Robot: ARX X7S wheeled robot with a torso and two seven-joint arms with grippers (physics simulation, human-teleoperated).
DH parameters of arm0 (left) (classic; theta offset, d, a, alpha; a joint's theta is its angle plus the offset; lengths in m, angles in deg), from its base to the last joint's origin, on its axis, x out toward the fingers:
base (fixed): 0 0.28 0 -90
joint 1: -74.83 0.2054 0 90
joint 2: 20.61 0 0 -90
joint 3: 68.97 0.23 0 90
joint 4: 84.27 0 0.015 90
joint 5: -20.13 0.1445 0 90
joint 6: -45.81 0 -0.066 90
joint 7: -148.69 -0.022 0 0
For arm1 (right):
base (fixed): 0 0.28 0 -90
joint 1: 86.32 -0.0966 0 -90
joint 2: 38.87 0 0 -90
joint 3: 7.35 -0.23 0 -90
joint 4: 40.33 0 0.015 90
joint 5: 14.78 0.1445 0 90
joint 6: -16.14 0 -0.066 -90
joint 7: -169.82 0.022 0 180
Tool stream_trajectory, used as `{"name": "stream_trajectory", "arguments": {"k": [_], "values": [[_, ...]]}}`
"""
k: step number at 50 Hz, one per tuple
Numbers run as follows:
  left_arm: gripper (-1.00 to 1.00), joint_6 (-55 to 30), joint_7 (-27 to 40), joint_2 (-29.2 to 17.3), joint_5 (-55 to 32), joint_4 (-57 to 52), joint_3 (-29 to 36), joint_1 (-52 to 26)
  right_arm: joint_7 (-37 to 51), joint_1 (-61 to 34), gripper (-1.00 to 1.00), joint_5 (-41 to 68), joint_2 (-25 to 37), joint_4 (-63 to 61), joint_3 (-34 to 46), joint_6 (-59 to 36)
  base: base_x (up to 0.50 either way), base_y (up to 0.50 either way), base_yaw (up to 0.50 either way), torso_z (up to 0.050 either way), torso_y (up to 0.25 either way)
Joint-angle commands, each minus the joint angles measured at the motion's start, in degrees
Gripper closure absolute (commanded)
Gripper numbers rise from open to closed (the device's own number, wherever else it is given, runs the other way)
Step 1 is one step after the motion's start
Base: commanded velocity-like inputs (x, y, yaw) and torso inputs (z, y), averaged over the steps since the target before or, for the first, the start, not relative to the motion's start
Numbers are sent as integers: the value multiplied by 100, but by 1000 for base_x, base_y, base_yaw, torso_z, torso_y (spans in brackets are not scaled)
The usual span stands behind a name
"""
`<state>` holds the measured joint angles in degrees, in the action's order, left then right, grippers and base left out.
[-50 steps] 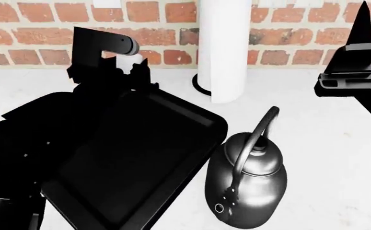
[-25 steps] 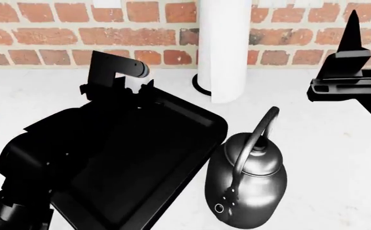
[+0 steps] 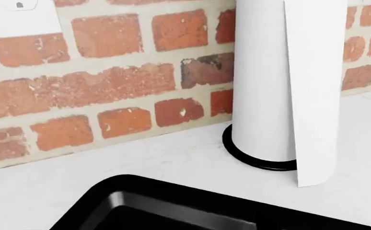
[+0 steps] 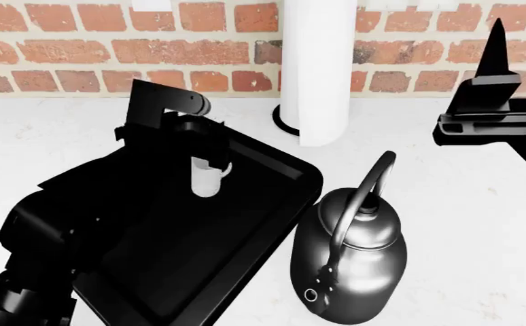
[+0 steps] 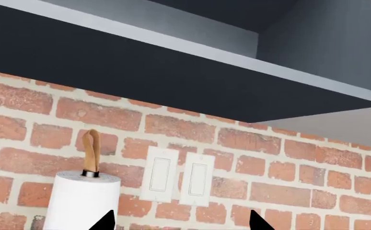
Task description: Pick the kettle from the counter and place it on the tray. Then pick the mug from the cabinet and place it on the tray. Then close the cabinet doors.
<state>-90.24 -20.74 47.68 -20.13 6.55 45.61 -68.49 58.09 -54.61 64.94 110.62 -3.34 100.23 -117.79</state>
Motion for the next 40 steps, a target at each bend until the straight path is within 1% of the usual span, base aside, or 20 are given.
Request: {"name": "stream_trajectory", "arguments": {"k": [1,6,11,17,22,26,29,35,40], "values": [[-100,-1,27,-12,-44,45,-53,-30,-10,60,-100,-42,7,-6,-4,29,0,0,0,0,0],[-100,-16,50,-20,-77,17,-88,-52,-18,93,-100,-74,6,-8,-3,42,0,0,0,0,0],[-100,-49,82,-40,-238,-181,-255,-141,-25,121,-100,-83,17,-11,-15,64,0,0,0,0,0],[-100,-446,330,-143,-845,-991,-727,-458,-44,182,-100,-118,34,-15,-31,100,0,0,0,0,0],[-100,-1032,797,-275,-1551,-1991,-1102,-669,-46,250,-100,-120,78,-36,-70,150,0,0,0,0,0],[-100,-1489,1298,-332,-2131,-2629,-1346,-669,-33,340,-100,-115,128,-73,-112,206,0,0,0,0,0],[-100,-1797,1682,-387,-2747,-3133,-1580,-549,-28,427,-100,-108,191,-112,-166,268,0,0,0,0,0],[-100,-2118,2290,-543,-4096,-3826,-1921,-177,-58,561,-100,-157,239,-114,-210,342,0,0,0,0,0],[-100,-2110,2871,-759,-5078,-4401,-2097,41,-84,670,-100,-229,243,-111,-223,394,0,0,0,0,0]]}}
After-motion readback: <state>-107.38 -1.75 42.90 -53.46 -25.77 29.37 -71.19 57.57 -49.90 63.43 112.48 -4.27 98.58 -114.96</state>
